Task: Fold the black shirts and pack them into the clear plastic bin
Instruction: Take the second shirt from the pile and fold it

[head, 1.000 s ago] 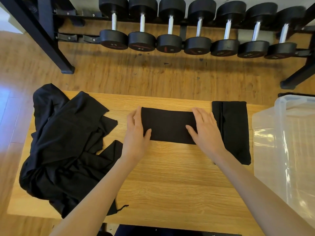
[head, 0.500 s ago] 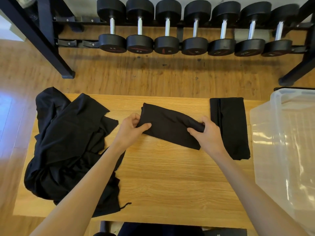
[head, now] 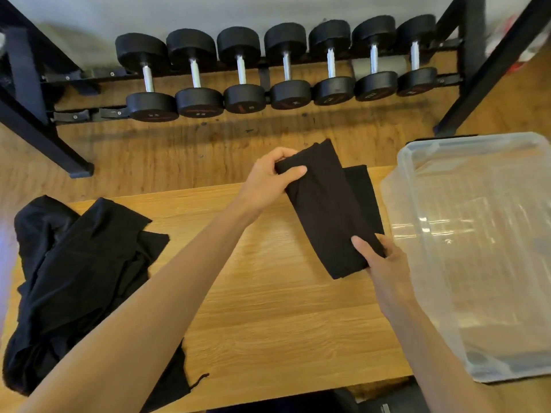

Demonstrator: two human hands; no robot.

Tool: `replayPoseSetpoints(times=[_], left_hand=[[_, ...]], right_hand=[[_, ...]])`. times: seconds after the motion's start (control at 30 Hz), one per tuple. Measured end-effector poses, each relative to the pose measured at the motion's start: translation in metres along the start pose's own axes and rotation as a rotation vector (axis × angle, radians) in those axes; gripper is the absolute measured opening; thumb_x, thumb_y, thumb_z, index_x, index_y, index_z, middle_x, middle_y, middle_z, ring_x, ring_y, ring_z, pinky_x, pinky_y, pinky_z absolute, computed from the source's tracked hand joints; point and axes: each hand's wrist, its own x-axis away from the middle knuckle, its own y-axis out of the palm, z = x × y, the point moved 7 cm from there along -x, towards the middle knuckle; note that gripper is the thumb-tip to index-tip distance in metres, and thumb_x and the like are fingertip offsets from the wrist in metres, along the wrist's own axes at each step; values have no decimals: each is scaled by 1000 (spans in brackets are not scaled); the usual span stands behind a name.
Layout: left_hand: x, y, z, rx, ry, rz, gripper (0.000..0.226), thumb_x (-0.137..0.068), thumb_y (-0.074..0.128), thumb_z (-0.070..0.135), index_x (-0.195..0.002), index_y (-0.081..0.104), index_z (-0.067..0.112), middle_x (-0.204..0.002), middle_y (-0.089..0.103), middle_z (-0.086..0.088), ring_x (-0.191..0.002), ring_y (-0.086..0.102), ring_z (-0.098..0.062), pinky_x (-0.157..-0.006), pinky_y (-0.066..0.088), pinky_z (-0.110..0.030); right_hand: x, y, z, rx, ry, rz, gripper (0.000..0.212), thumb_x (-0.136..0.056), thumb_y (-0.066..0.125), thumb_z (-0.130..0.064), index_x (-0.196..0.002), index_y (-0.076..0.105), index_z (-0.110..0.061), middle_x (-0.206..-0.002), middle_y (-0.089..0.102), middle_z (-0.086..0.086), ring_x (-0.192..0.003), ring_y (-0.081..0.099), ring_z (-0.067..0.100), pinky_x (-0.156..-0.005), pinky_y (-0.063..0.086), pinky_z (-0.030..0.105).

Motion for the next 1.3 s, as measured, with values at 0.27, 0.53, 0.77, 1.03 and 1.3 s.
replayPoseSetpoints(times=[0.27, 0.53, 0.77, 1.03, 1.3], left_hand=[[-50, 61, -11, -133, -11, -62, 22, -93, 63, 13, -115, 62, 15, -107, 65, 3, -96, 63, -7, -74, 52, -16], [-70, 77, -30, -268, 48, -92, 21, -95, 59, 12, -115, 63, 15, -107, 65, 5, -102, 60, -10, -86, 49, -23], [-67, 85, -19, -132, 101, -165, 21, -96, 58, 10, -115, 62, 19, -106, 64, 12, -94, 59, 8, -81, 47, -9], [-72, 87, -39, -348, 31, -33, 37, -94, 60, 11, -130, 54, 18, -121, 61, 3, -115, 56, -13, -96, 48, -24], [-30, 90, -13, -828, 551, 36, 46, -94, 58, 11, -140, 50, 18, -152, 37, -3, -144, 28, -17, -118, 22, -29]], right_hand=[[-14, -22, 24, -29, 61, 247, 32, -95, 57, -37, -119, 59, -14, -113, 63, 3, -109, 59, 22, -96, 50, 41], [-17, -24, 19, 93, -51, 285, 28, -98, 53, -32, -117, 54, -12, -106, 62, 3, -103, 61, 20, -90, 54, 40], [-7, -27, 23, 109, -101, 330, 16, -98, 52, -34, -110, 50, -23, -99, 58, -7, -97, 62, 17, -83, 56, 49], [-4, -25, 21, -14, -51, 282, 22, -98, 52, -32, -114, 45, -18, -102, 59, -4, -90, 67, 20, -59, 57, 21], [29, -24, 8, 278, -449, 371, 30, -93, 62, -20, -116, 49, -31, -70, 43, -13, -63, 49, 12, -75, 50, 29]])
